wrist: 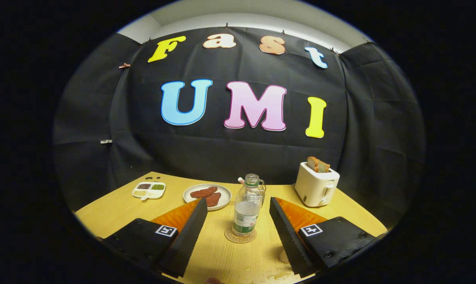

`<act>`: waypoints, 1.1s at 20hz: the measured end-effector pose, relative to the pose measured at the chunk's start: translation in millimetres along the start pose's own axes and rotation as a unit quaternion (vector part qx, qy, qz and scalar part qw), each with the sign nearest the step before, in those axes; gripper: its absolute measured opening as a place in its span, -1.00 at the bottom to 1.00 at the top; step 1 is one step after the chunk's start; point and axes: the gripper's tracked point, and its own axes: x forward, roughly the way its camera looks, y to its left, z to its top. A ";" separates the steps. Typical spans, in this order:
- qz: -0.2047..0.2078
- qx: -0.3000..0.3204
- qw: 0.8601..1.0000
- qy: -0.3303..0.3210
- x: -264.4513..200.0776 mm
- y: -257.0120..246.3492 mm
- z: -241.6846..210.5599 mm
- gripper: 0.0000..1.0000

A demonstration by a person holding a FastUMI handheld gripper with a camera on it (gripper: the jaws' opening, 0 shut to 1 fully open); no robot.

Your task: Take the bottle from table, then pour the juice into the cup, finally place the bottle on the coaster

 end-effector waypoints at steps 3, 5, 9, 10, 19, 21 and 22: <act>0.007 -0.004 1.000 -0.001 -44.4 3.9 19.6 0.94; 0.010 -0.006 1.000 0.003 -74.6 6.6 26.3 0.94; 0.018 -0.003 1.000 0.003 -122.6 25.2 38.0 0.94; 0.019 -0.006 1.000 0.004 -135.0 27.5 38.9 0.94; 0.011 0.000 1.000 0.012 -206.5 37.7 32.6 0.94; 0.010 0.000 1.000 0.016 -205.4 35.6 28.9 0.94; 0.010 0.001 1.000 0.015 -204.2 34.5 29.7 0.94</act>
